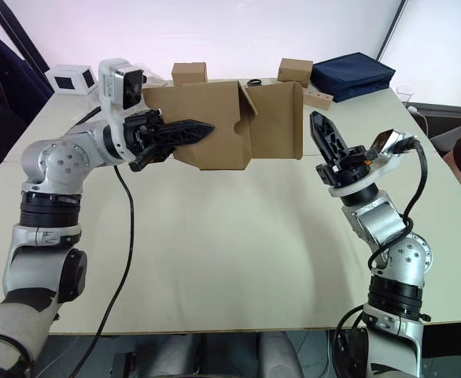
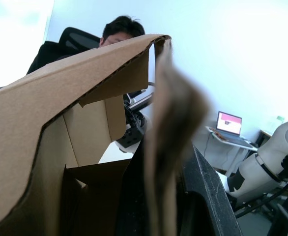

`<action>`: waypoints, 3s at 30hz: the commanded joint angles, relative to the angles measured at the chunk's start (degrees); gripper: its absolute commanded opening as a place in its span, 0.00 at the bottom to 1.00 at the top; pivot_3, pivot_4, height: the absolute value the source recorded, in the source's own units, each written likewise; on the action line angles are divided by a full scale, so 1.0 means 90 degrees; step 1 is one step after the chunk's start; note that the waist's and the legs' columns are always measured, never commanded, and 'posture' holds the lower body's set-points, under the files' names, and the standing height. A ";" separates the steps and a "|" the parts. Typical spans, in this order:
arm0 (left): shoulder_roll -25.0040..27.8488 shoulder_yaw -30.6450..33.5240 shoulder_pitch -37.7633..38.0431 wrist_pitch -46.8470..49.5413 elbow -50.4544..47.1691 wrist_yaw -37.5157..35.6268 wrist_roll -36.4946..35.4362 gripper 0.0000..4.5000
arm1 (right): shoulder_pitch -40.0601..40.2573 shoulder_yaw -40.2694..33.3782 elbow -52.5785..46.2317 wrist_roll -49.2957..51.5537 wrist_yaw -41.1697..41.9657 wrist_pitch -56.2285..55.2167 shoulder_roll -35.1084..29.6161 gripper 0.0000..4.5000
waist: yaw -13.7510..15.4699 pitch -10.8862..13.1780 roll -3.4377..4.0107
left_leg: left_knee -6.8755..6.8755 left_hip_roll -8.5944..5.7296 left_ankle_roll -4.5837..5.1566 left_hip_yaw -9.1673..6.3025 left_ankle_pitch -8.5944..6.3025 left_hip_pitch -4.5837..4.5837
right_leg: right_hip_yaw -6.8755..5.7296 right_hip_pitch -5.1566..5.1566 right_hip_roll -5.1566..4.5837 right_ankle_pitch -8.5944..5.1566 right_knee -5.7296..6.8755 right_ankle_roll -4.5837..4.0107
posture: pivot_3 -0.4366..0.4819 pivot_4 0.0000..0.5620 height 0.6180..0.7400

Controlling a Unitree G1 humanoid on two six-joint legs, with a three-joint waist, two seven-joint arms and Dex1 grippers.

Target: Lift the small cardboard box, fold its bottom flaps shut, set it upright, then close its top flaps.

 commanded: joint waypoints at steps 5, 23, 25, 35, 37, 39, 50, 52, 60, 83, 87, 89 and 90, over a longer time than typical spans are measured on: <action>0.0089 0.0191 -0.0186 -0.0010 -0.0166 -0.0053 -0.0132 0.00 | -0.0109 0.0269 -0.0629 0.0055 0.0224 0.0241 0.0012 0.08 | 0.0001 0.0000 0.0000 | 0.0000 0.0000 0.0000 0.0000 0.0000 0.0000 | 0.0000 0.0000 0.0000 0.0000 0.0000 0.0000 | 0.48 0.27 1.00; 0.0045 0.0114 -0.0239 -0.0040 -0.0045 -0.0114 -0.0051 0.00 | -0.0143 0.0755 -0.1238 -0.0325 0.0039 0.0135 -0.0009 0.08 | 0.0007 0.0000 0.0000 | 0.0000 0.0000 0.0000 0.0001 0.0000 0.0000 | 0.0000 0.0000 -0.0001 0.0000 0.0000 0.0000 | 0.48 0.27 1.00; 0.0047 0.0135 -0.0262 -0.0008 -0.0018 -0.0096 -0.0070 0.00 | -0.0148 0.0769 -0.1283 -0.0530 0.0032 0.0050 -0.0012 0.08 | 0.0007 0.0000 0.0000 | 0.0000 0.0000 -0.0001 0.0000 0.0000 0.0000 | 0.0000 0.0000 -0.0001 0.0000 0.0000 0.0000 | 0.48 0.27 1.00; 0.0017 0.0152 -0.0302 0.0024 0.0068 -0.0065 -0.0076 0.00 | -0.0029 0.0823 -0.1609 -0.0737 0.0172 -0.0088 0.0060 0.13 | 0.0004 0.0000 0.0000 | 0.0000 0.0000 0.0000 0.0000 0.0000 0.0000 | 0.0000 -0.0001 -0.0001 0.0000 0.0000 0.0000 | 0.48 0.27 1.00; 0.0008 0.0154 -0.0310 0.0021 0.0078 -0.0066 -0.0079 0.00 | -0.0005 0.0839 -0.1622 -0.0728 0.0174 -0.0103 0.0073 0.27 | 0.0004 0.0000 0.0000 | 0.0000 0.0000 0.0000 0.0000 0.0000 0.0000 | 0.0000 -0.0001 -0.0001 0.0000 0.0000 0.0000 | 0.48 0.27 1.00; 0.0000 0.0159 -0.0324 0.0015 0.0100 -0.0065 -0.0078 0.00 | 0.0030 0.0787 -0.1608 -0.0592 0.0201 -0.0088 0.0069 0.44 | 0.0005 0.0000 0.0000 | 0.0000 0.0000 -0.0001 0.0000 0.0000 0.0000 | 0.0000 -0.0001 -0.0001 0.0000 0.0000 0.0000 | 0.48 0.27 1.00; -0.0005 0.0174 -0.0397 0.0035 0.0187 -0.0025 -0.0084 0.00 | 0.0107 0.0891 -0.1610 -0.0696 0.0295 -0.0119 0.0046 0.51 | 0.0002 0.0000 0.0000 | 0.0000 0.0000 0.0000 0.0000 0.0000 0.0000 | 0.0000 -0.0001 0.0000 0.0000 0.0000 0.0000 | 0.48 0.27 1.00; -0.0005 0.0158 -0.0369 0.0060 0.0133 -0.0023 -0.0102 0.00 | 0.0015 0.0915 -0.1557 -0.0747 0.0217 -0.0168 0.0108 0.51 | 0.0002 0.0000 0.0000 | 0.0000 0.0000 0.0000 0.0000 0.0000 0.0000 | 0.0000 -0.0001 0.0000 0.0000 0.0000 0.0000 | 0.48 0.27 1.00; -0.0023 0.0173 -0.0341 0.0122 0.0047 -0.0002 -0.0135 0.00 | -0.0100 0.1119 -0.1619 -0.1092 -0.0031 -0.0345 0.0373 0.51 | 0.0003 0.0000 0.0000 | 0.0000 0.0000 -0.0002 0.0001 0.0001 0.0000 | 0.0000 -0.0003 -0.0001 0.0000 0.0001 0.0000 | 0.48 0.27 1.00; -0.0108 0.0277 -0.0310 0.0136 0.0039 0.0146 -0.0149 0.00 | -0.0224 0.1199 -0.1808 -0.1579 -0.0913 -0.1102 0.1135 0.51 | -0.0004 0.0000 0.0000 | -0.0001 -0.0001 -0.0005 0.0001 0.0003 0.0000 | 0.0001 -0.0006 -0.0001 0.0000 0.0004 0.0000 | 0.48 0.27 1.00; -0.0129 0.0263 -0.0330 0.0084 0.0119 0.0171 -0.0084 0.00 | -0.0160 0.1168 -0.2003 -0.0901 -0.0688 -0.0832 0.1080 0.51 | -0.0007 0.0000 0.0000 | -0.0002 -0.0001 -0.0004 0.0000 0.0002 0.0000 | 0.0001 -0.0007 -0.0001 0.0000 0.0005 0.0000 | 0.48 0.27 1.00; -0.0125 0.0266 -0.0342 0.0067 0.0164 0.0162 -0.0064 0.00 | -0.0075 0.1179 -0.2100 -0.0646 -0.0592 -0.0675 0.0985 0.51 | -0.0005 0.0000 0.0000 | -0.0002 0.0000 -0.0005 0.0001 0.0003 0.0000 | 0.0001 -0.0006 -0.0002 0.0000 0.0005 0.0000 | 0.48 0.27 1.00; -0.0120 0.0266 -0.0346 0.0058 0.0184 0.0149 -0.0054 0.00 | -0.0029 0.1188 -0.2136 -0.0579 -0.0550 -0.0622 0.0940 0.51 | -0.0001 0.0000 0.0000 | -0.0002 0.0000 -0.0005 0.0001 0.0003 0.0000 | 0.0001 -0.0005 -0.0002 0.0000 0.0005 0.0000 | 0.48 0.27 1.00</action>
